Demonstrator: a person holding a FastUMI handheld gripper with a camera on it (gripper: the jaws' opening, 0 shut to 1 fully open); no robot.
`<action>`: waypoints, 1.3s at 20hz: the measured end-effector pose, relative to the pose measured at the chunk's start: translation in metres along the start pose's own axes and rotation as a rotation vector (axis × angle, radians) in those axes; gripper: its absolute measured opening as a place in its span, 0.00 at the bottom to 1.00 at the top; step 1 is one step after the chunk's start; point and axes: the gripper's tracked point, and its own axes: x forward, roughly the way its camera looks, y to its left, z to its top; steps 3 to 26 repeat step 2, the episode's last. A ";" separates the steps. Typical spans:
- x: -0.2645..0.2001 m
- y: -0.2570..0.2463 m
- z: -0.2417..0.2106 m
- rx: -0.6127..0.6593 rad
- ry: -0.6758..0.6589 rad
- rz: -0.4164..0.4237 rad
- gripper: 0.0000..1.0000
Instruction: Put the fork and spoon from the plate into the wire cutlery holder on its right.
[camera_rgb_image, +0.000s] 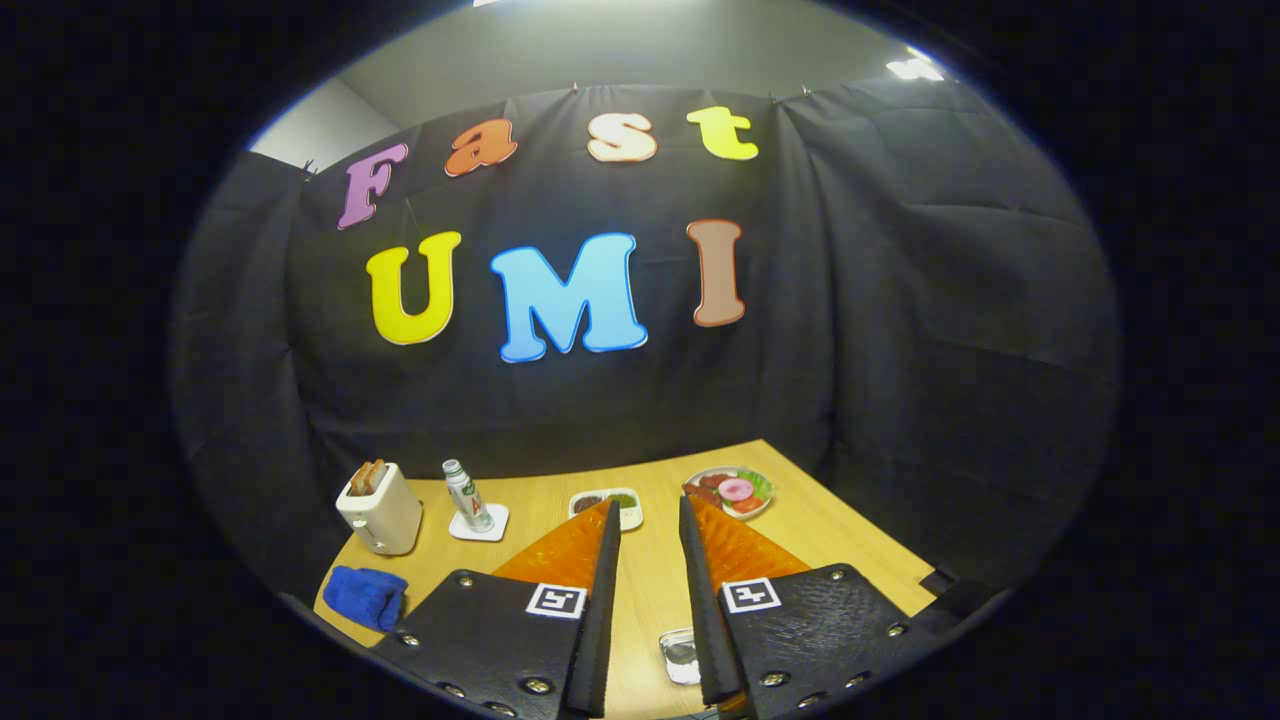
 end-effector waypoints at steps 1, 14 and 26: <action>-0.001 -0.003 0.008 -0.002 -0.033 -0.017 0.35; -0.002 -0.005 0.013 0.001 -0.062 -0.036 0.35; -0.002 -0.005 0.013 0.001 -0.062 -0.036 0.35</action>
